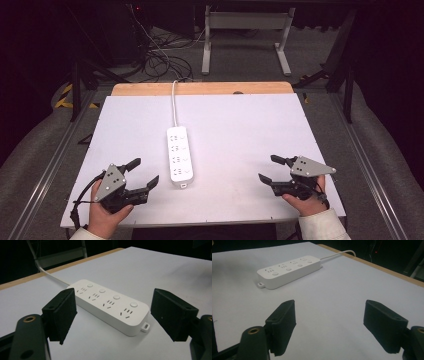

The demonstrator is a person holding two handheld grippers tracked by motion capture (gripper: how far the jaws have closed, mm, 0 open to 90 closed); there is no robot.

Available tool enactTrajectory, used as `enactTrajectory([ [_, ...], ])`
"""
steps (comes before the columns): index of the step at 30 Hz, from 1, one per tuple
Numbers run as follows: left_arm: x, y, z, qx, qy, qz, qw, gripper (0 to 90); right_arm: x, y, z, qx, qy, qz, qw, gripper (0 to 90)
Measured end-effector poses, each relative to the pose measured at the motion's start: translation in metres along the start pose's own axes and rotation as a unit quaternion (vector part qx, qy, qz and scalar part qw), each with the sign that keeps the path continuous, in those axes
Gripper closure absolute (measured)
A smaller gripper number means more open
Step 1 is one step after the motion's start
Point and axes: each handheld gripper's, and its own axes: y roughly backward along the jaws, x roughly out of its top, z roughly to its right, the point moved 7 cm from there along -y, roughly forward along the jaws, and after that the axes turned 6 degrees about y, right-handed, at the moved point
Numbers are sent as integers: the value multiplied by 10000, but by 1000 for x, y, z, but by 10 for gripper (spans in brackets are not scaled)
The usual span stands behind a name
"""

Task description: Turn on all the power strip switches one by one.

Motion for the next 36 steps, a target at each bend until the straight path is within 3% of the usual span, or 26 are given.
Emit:
enactTrajectory([
  [18, 2, 1, -2, 136, -120, 10, 9998, 214, 1, -1, -3, 41, 50, 4, 10000, 262],
  [21, 2, 0, -1, 70, -54, -165, 9998, 211, 1, -1, -3, 58, 89, 28, 9999, 279],
  [29, 10, 0, 1, 21, -160, -161, 9997, 277, 1, -1, -3, 70, 85, 34, 9999, 291],
  [31, 13, -2, 1, -47, -186, -309, 9993, 288, 1, -1, -4, 92, 71, 21, 9999, 294],
  [36, 18, -6, 6, -206, -111, -381, 9990, 331, 0, -2, -5, 131, 54, 17, 9999, 302],
])
